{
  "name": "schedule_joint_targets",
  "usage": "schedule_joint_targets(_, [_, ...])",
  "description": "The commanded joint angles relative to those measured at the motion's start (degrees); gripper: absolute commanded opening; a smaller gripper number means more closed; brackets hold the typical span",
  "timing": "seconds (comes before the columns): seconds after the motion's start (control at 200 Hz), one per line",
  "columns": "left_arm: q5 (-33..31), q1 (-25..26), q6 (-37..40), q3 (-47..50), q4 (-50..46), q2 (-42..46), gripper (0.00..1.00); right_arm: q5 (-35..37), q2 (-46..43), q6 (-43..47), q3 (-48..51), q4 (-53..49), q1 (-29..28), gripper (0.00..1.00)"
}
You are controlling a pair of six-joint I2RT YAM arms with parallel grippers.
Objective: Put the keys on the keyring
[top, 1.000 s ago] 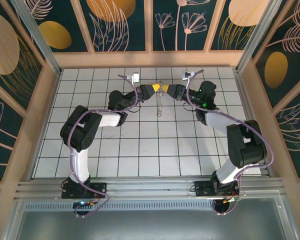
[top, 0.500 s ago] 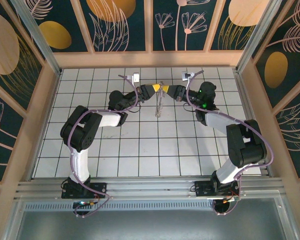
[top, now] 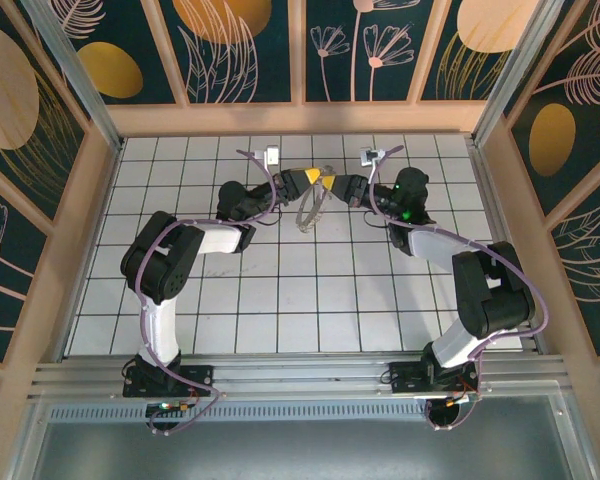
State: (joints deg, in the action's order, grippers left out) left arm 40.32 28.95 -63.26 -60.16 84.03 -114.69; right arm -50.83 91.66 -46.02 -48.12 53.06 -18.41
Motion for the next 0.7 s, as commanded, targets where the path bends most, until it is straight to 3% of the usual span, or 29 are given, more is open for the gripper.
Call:
schedule_joint_targets(0.0, [-0.9, 0.4, 0.1, -0.6, 5.1, 0.9, 0.00, -1.4, 0.7, 2.6, -2.5, -1.7, -2.9, 0.00])
schedule_joint_targets(0.27, [-1.0, 0.4, 0.2, -0.2, 5.1, 1.3, 0.00, -0.6, -0.3, 3.3, -1.8, -3.3, -2.4, 0.00])
schedule_joint_targets(0.345, [-1.2, 0.4, 0.1, -0.1, 5.1, 1.5, 0.00, -0.3, -2.0, 3.3, -0.4, -3.6, -1.6, 0.25])
schedule_joint_targets(0.39, [-1.4, 0.4, 0.1, 0.0, 5.1, 1.5, 0.00, 0.0, -3.5, 3.6, 0.8, -4.0, -0.8, 0.32])
schedule_joint_targets(0.696, [0.1, 0.4, -1.0, -0.6, 5.8, 1.6, 0.00, 6.1, -13.3, 2.0, 6.5, -1.1, 3.7, 0.36])
